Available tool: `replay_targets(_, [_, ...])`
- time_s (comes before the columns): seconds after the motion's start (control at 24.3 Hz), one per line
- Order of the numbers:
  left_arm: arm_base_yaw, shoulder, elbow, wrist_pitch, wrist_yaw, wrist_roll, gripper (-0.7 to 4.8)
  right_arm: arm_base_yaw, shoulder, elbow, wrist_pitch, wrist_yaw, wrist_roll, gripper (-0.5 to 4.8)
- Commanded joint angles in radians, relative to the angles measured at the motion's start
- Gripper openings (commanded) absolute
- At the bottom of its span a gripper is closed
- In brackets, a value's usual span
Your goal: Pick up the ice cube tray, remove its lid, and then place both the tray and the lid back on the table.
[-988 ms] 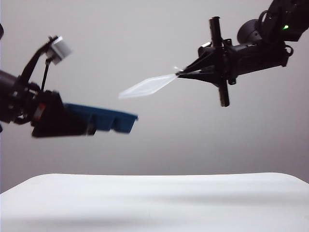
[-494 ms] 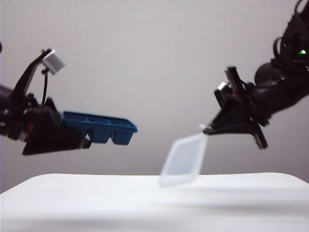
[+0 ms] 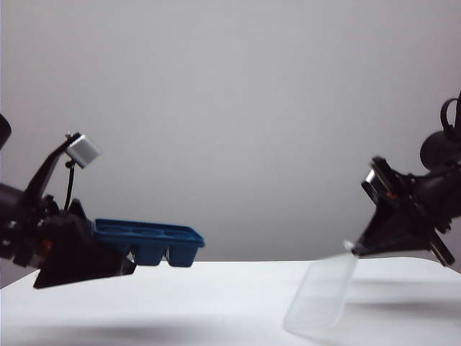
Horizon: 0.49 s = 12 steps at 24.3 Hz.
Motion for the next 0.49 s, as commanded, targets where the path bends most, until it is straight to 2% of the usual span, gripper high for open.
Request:
replay_targets(0.04, [0.001,0.032,0.002,0.047,0.01,-0.021,2.65,0.002,0.014,-0.001,0.018,0.077,-0.019,-0.02])
replay_targets(0.08, [0.001,0.037,0.002,0.047,0.01,-0.021,2.63,0.002,0.017,-0.001,0.023,0.094,-0.019,0.01])
replay_targets(0.12, [0.001,0.039,0.002,0.046,0.007,-0.021,2.63,0.002,0.018,-0.001,0.032,0.121,-0.019,0.3])
replay_targets(0.25, [0.001,0.04,0.002,0.05,-0.003,-0.02,2.65,0.001,0.015,0.002,0.049,0.153,-0.013,2.08])
replay_targets(0.29, [0.001,0.04,0.002,0.051,-0.011,-0.021,2.77,-0.001,0.013,0.004,0.049,0.153,-0.009,2.28])
replay_targets(0.41, [0.001,0.041,0.002,0.051,-0.02,-0.021,3.21,-0.004,0.002,0.004,0.049,0.151,-0.007,2.28])
replay_targets(0.49, [0.001,0.041,0.002,0.048,-0.048,-0.026,4.08,-0.005,-0.009,0.004,0.046,0.149,-0.002,2.28])
